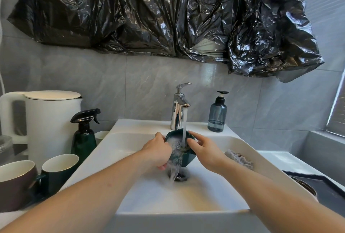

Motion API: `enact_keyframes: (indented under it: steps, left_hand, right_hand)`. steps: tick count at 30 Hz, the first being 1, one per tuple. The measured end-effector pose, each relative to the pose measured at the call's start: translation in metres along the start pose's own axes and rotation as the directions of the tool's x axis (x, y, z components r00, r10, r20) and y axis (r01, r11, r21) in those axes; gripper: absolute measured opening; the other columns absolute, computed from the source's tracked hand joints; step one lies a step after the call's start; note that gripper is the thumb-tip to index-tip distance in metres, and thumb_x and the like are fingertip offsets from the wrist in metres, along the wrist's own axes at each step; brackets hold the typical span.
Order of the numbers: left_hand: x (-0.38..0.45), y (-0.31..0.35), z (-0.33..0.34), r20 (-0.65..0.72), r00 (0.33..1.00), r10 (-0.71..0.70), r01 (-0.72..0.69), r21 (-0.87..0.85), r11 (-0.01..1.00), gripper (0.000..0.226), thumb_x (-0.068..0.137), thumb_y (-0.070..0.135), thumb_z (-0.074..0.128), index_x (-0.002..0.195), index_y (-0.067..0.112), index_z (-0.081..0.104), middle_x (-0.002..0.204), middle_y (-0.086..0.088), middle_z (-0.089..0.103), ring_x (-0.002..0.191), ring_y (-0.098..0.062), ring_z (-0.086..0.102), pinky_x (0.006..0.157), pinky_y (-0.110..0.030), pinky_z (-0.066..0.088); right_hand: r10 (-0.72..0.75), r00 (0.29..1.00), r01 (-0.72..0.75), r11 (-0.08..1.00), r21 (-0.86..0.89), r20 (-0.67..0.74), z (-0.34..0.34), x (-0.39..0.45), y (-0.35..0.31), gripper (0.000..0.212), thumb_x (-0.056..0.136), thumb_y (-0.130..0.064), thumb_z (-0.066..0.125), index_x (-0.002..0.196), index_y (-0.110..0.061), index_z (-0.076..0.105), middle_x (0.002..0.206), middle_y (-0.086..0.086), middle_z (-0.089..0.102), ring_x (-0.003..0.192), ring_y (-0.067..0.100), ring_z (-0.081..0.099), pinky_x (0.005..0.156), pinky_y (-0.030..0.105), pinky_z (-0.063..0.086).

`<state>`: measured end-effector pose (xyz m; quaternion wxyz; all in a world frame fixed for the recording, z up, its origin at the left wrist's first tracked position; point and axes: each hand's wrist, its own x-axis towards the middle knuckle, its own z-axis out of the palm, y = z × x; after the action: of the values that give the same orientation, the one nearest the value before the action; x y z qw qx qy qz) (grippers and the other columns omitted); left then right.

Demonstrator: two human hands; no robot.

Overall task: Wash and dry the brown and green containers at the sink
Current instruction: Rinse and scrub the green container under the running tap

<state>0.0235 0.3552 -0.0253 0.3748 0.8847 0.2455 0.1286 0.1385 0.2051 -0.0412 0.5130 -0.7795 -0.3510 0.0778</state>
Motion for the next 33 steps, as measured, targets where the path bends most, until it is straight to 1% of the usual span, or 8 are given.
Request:
enact_keyframes:
  steps: [3, 9, 14, 18, 21, 23, 26, 33]
  left_hand:
    - [-0.002, 0.0, 0.0, 0.026, 1.0, -0.003, 0.003, 0.003, 1.0, 0.026, 0.099, 0.015, 0.033, 0.124, 0.017, 0.041, 0.091, -0.014, 0.073, 0.071, -0.03, 0.077, 0.079, -0.042, 0.065]
    - [0.002, -0.003, -0.001, 0.014, 1.0, 0.01, -0.01, 0.013, 1.0, 0.03, 0.093, 0.008, 0.034, 0.119, 0.017, 0.047, 0.084, -0.015, 0.072, 0.063, -0.03, 0.071, 0.073, -0.043, 0.066]
    - [0.006, -0.004, -0.001, 0.007, 1.0, -0.016, 0.016, -0.017, 1.0, 0.03, 0.093, 0.01, 0.037, 0.117, 0.017, 0.054, 0.087, -0.016, 0.071, 0.061, -0.03, 0.065, 0.059, -0.035, 0.059]
    - [0.006, -0.003, -0.002, 0.021, 0.998, -0.061, 0.063, -0.085, 0.994, 0.031, 0.089, 0.008, 0.038, 0.111, 0.011, 0.06, 0.066, -0.011, 0.073, 0.049, -0.025, 0.053, 0.045, -0.025, 0.045]
    - [0.005, -0.002, -0.003, 0.044, 0.995, -0.093, 0.098, -0.121, 0.988, 0.029, 0.093, 0.011, 0.039, 0.114, 0.011, 0.06, 0.075, -0.015, 0.079, 0.053, -0.025, 0.054, 0.044, -0.021, 0.041]
    - [0.004, -0.002, -0.004, 0.058, 0.993, -0.105, 0.112, -0.136, 0.984, 0.029, 0.093, 0.013, 0.04, 0.114, 0.012, 0.06, 0.074, -0.015, 0.079, 0.052, -0.023, 0.054, 0.042, -0.02, 0.038]
    - [0.005, -0.003, -0.002, 0.061, 0.991, -0.117, 0.125, -0.145, 0.981, 0.029, 0.091, 0.015, 0.041, 0.112, 0.012, 0.061, 0.071, -0.013, 0.078, 0.052, -0.023, 0.053, 0.044, -0.021, 0.037]
    - [0.005, -0.004, -0.005, -0.114, 0.988, -0.104, 0.099, -0.042, 0.994, 0.021, 0.086, 0.026, 0.057, 0.102, 0.022, 0.071, 0.08, -0.005, 0.079, 0.065, -0.024, 0.068, 0.049, -0.024, 0.049]
  right_hand:
    - [-0.012, 1.0, 0.012, 1.0, -0.016, 0.008, 0.0, -0.001, -0.002, 0.044, 0.107, -0.039, 0.051, 0.15, -0.036, 0.05, 0.107, -0.01, 0.078, 0.103, 0.003, 0.072, 0.085, 0.021, 0.054]
    - [-0.047, 0.999, 0.047, 0.999, 0.001, 0.006, 0.001, -0.004, -0.007, 0.042, 0.105, -0.049, 0.051, 0.144, -0.036, 0.059, 0.109, -0.016, 0.078, 0.104, -0.001, 0.072, 0.104, 0.028, 0.053]
    - [-0.044, 0.999, 0.043, 0.999, -0.026, -0.032, 0.0, -0.006, -0.008, 0.045, 0.102, -0.06, 0.047, 0.135, -0.037, 0.067, 0.105, -0.015, 0.079, 0.102, 0.001, 0.071, 0.097, 0.027, 0.055]
    - [-0.032, 0.998, 0.03, 0.998, -0.048, -0.053, 0.0, -0.007, -0.009, 0.042, 0.101, -0.066, 0.043, 0.116, -0.042, 0.074, 0.101, -0.012, 0.079, 0.104, 0.014, 0.071, 0.099, 0.034, 0.055]
    - [-0.037, 0.998, 0.034, 0.998, -0.049, -0.051, 0.001, -0.009, -0.012, 0.046, 0.103, -0.063, 0.041, 0.117, -0.036, 0.075, 0.102, -0.014, 0.079, 0.104, 0.011, 0.07, 0.098, 0.032, 0.054]
    - [-0.023, 0.999, 0.021, 0.999, -0.04, -0.049, 0.001, -0.011, -0.016, 0.046, 0.105, -0.059, 0.039, 0.114, -0.032, 0.075, 0.099, -0.016, 0.077, 0.099, 0.006, 0.067, 0.087, 0.022, 0.052]
    - [0.039, 0.999, -0.04, 0.999, -0.025, -0.036, 0.001, -0.012, -0.017, 0.048, 0.108, -0.054, 0.037, 0.108, -0.026, 0.075, 0.078, -0.018, 0.066, 0.066, 0.0, 0.053, 0.06, 0.014, 0.038]
    - [0.107, 0.994, -0.102, 0.989, -0.108, 0.04, 0.0, -0.014, -0.018, 0.029, 0.109, -0.041, 0.042, 0.097, -0.029, 0.066, 0.067, -0.016, 0.059, 0.045, 0.001, 0.043, 0.045, 0.012, 0.032]
